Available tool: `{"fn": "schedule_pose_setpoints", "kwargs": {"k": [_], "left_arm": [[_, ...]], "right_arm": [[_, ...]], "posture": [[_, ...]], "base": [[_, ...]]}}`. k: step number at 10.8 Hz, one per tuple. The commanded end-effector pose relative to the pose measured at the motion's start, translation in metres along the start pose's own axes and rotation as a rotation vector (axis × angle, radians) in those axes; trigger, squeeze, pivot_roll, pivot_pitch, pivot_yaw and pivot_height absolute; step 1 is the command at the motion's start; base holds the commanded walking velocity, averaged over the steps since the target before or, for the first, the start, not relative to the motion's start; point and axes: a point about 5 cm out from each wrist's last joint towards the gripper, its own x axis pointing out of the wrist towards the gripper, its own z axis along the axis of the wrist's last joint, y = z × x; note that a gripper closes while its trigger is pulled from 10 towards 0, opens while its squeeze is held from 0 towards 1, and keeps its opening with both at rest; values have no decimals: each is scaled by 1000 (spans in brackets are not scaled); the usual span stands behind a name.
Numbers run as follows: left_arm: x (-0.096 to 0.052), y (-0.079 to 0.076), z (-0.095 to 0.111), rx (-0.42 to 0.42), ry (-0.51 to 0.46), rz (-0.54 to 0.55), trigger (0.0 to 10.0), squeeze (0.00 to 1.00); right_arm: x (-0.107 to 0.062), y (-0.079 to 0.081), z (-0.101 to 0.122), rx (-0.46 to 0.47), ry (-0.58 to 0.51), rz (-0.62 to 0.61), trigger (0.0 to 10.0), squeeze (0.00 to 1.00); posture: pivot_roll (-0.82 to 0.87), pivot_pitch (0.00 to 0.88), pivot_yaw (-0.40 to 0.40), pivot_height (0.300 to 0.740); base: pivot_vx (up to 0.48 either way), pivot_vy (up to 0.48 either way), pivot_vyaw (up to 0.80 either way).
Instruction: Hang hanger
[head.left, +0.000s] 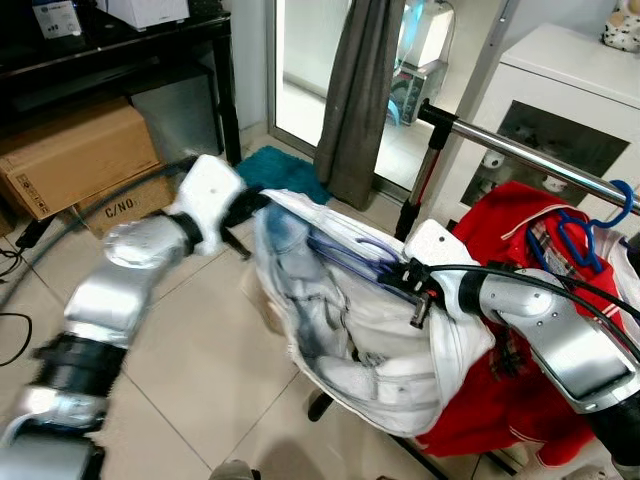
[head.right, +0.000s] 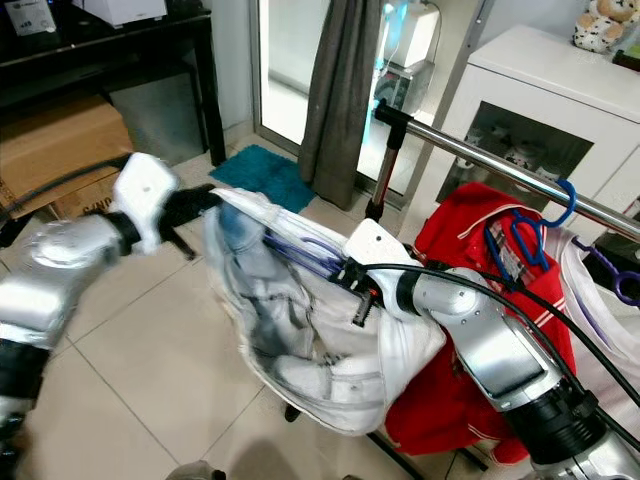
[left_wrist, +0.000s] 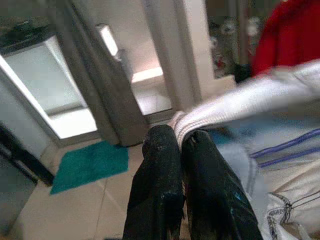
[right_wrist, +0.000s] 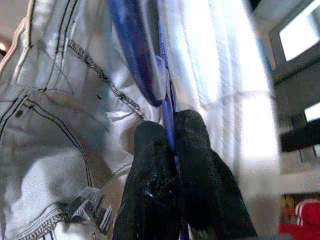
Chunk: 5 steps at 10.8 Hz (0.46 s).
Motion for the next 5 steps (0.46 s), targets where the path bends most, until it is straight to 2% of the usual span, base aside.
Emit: {"fn": "schedule_pose_setpoints", "kwargs": {"k": [1,3,5], "left_arm": [[9,-8,5,59,-6,-20,0,0],[12,-12,7,87,2,-37,0,0],[1,1,-5,192,103,-22,0,0]], "right_arm": [[0,-1,3,-56,35,12,0,0],[-2,3,-10,-89,112,54,0,0],[-13,2,-25,-87,189,79,0,0]], "posture": [[-13,0,-41,740],[-6,0,-45,740],[-1,0,-45,740]], "base": [[0,0,0],[0,0,0],[0,0,0]]}}
